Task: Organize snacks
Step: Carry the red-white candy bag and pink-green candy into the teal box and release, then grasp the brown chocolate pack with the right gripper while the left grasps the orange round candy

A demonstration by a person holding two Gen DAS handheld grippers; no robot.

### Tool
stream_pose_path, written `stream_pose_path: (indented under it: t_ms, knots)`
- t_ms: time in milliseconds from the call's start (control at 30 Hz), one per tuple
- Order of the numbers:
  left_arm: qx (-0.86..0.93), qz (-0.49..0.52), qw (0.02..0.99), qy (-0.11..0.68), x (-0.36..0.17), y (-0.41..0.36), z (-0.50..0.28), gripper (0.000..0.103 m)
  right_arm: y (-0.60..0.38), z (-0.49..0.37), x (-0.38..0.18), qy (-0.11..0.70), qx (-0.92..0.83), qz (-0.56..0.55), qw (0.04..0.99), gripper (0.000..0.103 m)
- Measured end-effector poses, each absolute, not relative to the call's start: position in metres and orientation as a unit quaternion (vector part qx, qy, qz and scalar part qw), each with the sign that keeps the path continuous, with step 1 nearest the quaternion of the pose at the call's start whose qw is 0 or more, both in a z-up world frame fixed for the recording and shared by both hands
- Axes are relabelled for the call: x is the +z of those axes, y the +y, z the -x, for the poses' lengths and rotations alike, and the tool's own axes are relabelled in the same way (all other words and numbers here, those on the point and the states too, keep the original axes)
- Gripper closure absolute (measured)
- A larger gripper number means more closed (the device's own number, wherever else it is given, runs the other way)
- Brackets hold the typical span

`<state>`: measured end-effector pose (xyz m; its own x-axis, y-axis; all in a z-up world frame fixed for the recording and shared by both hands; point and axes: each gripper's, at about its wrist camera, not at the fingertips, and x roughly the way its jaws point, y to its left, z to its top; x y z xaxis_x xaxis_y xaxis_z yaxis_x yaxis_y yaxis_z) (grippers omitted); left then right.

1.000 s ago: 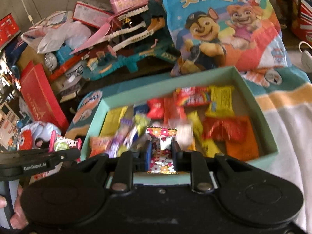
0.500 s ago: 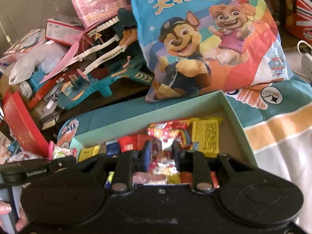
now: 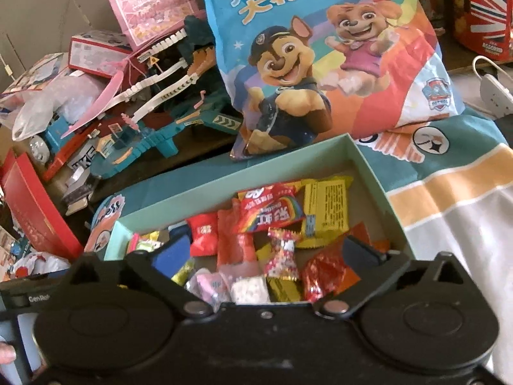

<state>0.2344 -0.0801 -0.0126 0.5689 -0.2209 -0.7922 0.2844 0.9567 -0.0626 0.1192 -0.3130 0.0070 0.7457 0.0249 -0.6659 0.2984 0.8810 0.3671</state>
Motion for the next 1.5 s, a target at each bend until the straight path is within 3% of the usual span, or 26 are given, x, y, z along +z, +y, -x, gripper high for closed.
stream_pose_path:
  t_ms: [633, 1067, 1367, 1433, 1500]
  knots:
    - [-0.151, -0.018, 0.890, 0.431, 0.020, -0.051, -0.124, 0.000, -0.275, -0.018, 0.044, 0.337, -0.071, -0.228, 0.911, 0.000]
    - [-0.135, -0.021, 0.863, 0.486, -0.039, -0.023, -0.067, 0.000, -0.251, 0.051, -0.026, 0.413, -0.078, -0.223, 0.880, 0.001]
    - [-0.129, -0.022, 0.846, 0.518, -0.069, -0.022, -0.056, 0.000, -0.220, 0.072, -0.061, 0.459, -0.089, -0.131, 0.874, 0.031]
    - [-0.128, -0.024, 0.845, 0.519, -0.071, -0.023, -0.056, 0.000, -0.206, 0.071, -0.062, 0.464, -0.092, -0.072, 0.878, 0.042]
    - [-0.128, -0.024, 0.844, 0.520, -0.072, -0.025, -0.059, 0.000, -0.194, 0.073, -0.063, 0.460, -0.089, -0.023, 0.883, 0.066]
